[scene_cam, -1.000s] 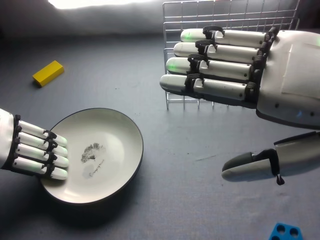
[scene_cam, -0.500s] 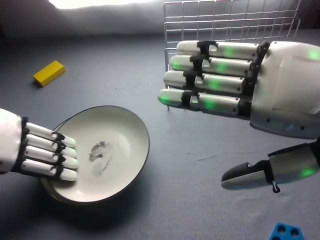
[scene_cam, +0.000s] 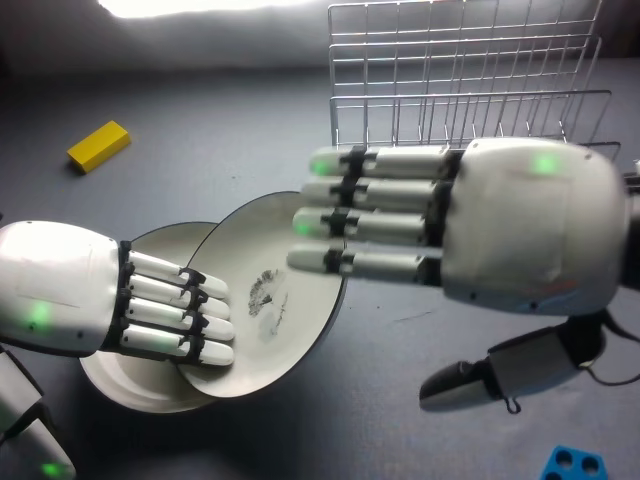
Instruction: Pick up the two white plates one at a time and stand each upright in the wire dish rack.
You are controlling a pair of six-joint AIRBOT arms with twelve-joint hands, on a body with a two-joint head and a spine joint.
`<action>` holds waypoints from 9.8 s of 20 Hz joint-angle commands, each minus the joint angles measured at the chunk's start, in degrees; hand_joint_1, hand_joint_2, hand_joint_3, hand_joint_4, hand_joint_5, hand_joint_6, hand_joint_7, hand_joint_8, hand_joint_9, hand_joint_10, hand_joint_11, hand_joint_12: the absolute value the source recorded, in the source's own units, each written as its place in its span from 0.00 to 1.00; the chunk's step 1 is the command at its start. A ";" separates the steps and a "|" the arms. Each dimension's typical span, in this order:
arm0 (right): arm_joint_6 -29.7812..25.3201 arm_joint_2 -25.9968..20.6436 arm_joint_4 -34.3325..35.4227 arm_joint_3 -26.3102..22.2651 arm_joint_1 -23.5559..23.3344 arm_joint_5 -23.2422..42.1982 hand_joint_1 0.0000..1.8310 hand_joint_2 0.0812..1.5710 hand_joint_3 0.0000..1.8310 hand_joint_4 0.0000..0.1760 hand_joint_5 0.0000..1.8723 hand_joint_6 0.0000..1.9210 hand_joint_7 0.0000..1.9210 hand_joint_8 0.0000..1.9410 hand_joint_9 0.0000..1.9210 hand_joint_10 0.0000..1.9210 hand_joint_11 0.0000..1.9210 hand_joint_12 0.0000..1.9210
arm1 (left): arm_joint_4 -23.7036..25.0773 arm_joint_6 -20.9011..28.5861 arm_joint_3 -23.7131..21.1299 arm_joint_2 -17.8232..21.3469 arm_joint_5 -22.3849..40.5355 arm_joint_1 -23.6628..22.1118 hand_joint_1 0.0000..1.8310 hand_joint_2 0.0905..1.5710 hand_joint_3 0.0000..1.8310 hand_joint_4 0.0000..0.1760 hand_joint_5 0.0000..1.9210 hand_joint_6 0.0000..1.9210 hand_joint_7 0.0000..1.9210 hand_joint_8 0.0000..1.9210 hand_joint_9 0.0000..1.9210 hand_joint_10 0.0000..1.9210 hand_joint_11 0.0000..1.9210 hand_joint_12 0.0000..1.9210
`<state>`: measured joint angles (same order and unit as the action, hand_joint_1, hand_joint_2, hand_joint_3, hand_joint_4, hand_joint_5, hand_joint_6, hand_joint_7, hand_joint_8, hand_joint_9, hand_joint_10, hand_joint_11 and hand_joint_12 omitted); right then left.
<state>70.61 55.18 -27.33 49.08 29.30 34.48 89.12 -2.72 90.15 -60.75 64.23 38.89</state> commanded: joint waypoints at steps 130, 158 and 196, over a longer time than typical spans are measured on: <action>-83.84 -1.95 2.20 12.82 -31.53 -15.92 0.76 0.67 0.00 0.00 0.50 0.51 0.58 0.38 0.54 0.52 0.47 0.53 | -4.06 13.26 -8.45 18.89 4.18 -15.27 0.00 0.59 0.00 0.00 0.02 0.00 0.00 0.00 0.00 0.00 0.00 0.00; -94.33 -2.21 2.20 21.68 -29.40 -20.38 0.76 0.67 0.00 0.00 0.50 0.53 0.57 0.40 0.53 0.52 0.48 0.51 | -7.97 5.09 -3.92 10.25 -1.94 -2.58 0.00 0.59 0.00 0.00 0.02 0.00 0.00 0.00 0.00 0.00 0.00 0.00; -105.02 6.11 3.56 34.73 -19.08 -22.41 0.76 0.67 0.00 0.00 0.52 0.50 0.57 0.40 0.53 0.52 0.47 0.54 | -8.00 4.08 1.99 7.27 -8.04 0.93 0.00 0.59 0.00 0.00 0.01 0.00 0.00 0.00 0.00 0.00 0.00 0.00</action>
<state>-33.15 61.87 -25.50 83.61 11.11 5.06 84.23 1.34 91.72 -53.47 54.70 39.75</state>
